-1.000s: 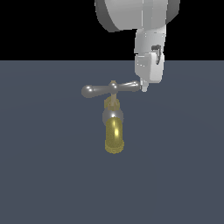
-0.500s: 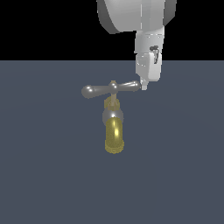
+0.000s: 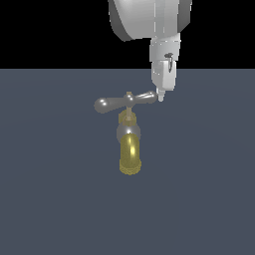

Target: Turn on the faucet by rotating a designated handle.

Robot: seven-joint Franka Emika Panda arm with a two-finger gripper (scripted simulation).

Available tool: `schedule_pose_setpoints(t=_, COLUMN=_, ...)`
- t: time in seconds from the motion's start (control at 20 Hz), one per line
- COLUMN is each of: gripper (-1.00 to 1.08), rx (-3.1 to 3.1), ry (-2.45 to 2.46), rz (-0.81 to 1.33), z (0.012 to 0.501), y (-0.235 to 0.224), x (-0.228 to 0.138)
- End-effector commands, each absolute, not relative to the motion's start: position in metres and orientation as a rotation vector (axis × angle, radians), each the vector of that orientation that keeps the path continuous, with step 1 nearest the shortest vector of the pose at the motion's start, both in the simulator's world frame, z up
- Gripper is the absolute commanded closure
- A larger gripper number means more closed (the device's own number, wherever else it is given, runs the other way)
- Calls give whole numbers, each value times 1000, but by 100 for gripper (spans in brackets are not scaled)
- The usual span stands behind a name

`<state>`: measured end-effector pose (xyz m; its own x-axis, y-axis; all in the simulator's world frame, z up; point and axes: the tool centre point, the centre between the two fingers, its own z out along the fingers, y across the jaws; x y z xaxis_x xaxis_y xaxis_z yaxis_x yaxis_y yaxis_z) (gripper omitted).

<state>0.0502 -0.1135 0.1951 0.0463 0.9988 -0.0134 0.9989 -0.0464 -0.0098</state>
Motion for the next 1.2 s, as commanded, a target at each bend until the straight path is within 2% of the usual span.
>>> schedule_pose_setpoints(t=0.0, gripper=108, rx=2221, ry=2225, rz=-3, z=197, y=-75, x=65)
schedule_pose_setpoints(t=0.4, gripper=108, rx=2216, ry=2227, rz=0, z=198, y=-59, x=86)
schedule_pose_setpoints(t=0.45, gripper=108, rx=2263, ry=2171, rz=-27, z=195, y=-95, x=77)
schedule_pose_setpoints(t=1.15, gripper=108, rx=2216, ry=2227, rz=0, z=198, y=26, x=96)
